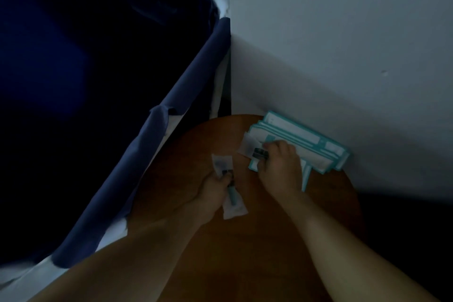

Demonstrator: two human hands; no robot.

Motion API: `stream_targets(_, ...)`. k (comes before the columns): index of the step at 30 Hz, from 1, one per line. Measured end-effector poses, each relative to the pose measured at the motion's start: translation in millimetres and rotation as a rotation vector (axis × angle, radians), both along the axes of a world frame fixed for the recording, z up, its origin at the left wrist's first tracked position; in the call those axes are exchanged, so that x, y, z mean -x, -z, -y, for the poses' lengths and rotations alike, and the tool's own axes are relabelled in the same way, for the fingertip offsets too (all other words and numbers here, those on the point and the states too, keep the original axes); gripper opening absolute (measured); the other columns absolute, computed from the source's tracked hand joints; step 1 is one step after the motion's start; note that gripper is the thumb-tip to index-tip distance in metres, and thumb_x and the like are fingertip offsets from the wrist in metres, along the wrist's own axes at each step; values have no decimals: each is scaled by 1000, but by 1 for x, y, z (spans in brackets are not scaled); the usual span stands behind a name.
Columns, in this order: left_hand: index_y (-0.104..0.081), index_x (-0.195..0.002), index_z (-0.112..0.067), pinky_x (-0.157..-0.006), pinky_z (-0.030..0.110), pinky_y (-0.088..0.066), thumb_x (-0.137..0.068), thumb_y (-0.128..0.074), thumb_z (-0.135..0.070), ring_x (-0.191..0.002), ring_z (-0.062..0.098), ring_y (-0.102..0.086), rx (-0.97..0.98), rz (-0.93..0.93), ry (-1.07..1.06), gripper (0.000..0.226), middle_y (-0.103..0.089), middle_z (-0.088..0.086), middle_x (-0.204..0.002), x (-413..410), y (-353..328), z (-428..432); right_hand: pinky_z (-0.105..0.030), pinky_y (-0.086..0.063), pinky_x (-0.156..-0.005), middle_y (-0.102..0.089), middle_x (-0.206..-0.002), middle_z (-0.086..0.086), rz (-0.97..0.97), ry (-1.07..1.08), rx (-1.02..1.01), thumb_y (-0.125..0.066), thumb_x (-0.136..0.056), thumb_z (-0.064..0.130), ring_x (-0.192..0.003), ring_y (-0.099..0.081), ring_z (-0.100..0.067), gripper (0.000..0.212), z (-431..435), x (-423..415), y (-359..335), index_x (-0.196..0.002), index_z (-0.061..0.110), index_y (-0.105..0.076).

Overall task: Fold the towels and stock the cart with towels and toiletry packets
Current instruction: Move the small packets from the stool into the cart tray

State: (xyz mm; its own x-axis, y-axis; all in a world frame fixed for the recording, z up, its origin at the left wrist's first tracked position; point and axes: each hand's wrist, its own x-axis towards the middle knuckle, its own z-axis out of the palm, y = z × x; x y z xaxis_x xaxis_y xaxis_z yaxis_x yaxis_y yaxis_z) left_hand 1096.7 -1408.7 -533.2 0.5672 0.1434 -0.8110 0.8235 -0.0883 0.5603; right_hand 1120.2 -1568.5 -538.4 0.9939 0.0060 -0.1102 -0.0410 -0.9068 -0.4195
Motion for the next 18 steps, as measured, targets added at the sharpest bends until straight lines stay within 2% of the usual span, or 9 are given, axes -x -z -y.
stream_targets(2, -66, -100, -3, -86, 43, -55, -102, -52, -17, -93, 34, -66, -38, -3, 25, 20, -68, 20, -101, 0, -1, -3, -45, -39, -90, -58, -118, -16, -52, -19, 153, -67, -88, 21, -113, -50, -36, 39, 4, -12, 1, -124, 8, -61)
stream_targets(4, -62, -112, 10, -93, 52, -53, -101, -51, -14, -102, 43, -64, -57, -23, 52, 28, -65, 31, -110, 1, -1, -7, -41, -37, -92, -56, -123, -12, -153, -86, 286, -60, -93, 29, -115, -48, -31, 38, 7, -17, 8, -127, 12, -57)
stream_targets(5, -60, -113, 11, -94, 53, -52, -101, -52, -13, -103, 42, -64, -66, -33, 69, 28, -64, 32, -112, 2, -4, -8, -39, -37, -91, -56, -123, -11, -179, -110, 326, -58, -94, 28, -114, -49, -30, 34, 8, -16, 12, -125, 13, -57)
stream_targets(8, -62, -96, 1, -81, 35, -54, -99, -56, -11, -88, 30, -65, -82, -6, 84, 14, -64, 24, -100, 5, -10, -13, -37, -37, -86, -59, -117, -13, -197, -144, 370, -55, -92, 18, -109, -52, -30, 25, 9, -15, 15, -116, 10, -60)
stream_targets(9, -62, -98, -1, -84, 36, -55, -99, -57, -11, -90, 28, -65, -63, -6, 75, 11, -64, 21, -101, 6, -12, -14, -37, -37, -84, -60, -114, -13, -207, -140, 358, -56, -91, 17, -107, -53, -31, 24, 9, -16, 16, -113, 9, -62)
stream_targets(11, -62, -113, 1, -96, 47, -53, -97, -60, -11, -103, 34, -66, 1, -17, 48, 19, -67, 20, -112, 8, -18, -18, -36, -37, -81, -63, -108, -12, -209, -130, 346, -59, -88, 21, -104, -54, -31, 23, 9, -15, 14, -107, 10, -65)
stream_targets(14, -65, -116, -1, -98, 53, -52, -94, -65, -11, -106, 37, -66, 42, -12, 26, 24, -69, 20, -113, 11, -29, -23, -37, -37, -79, -66, -98, -12, -155, -91, 255, -68, -82, 29, -100, -55, -32, 24, 6, -12, 3, -96, 9, -69)
stream_targets(16, -68, -112, -8, -92, 48, -55, -94, -66, -16, -100, 32, -69, 57, 1, 7, 20, -72, 15, -108, 11, -37, -25, -38, -36, -73, -65, -89, -15, -77, -28, 100, -73, -79, 26, -92, -56, -34, 21, 2, -7, -12, -85, 7, -65)
stream_targets(18, -69, -104, -16, -74, 36, -57, -94, -65, -22, -88, 22, -71, 49, 12, -24, 12, -74, 7, -96, 11, -50, -26, -33, -34, -63, -63, -79, -9, -48, 54, -96, -74, -80, 25, -79, -57, -29, 22, -2, 0, -31, -77, 14, -56)
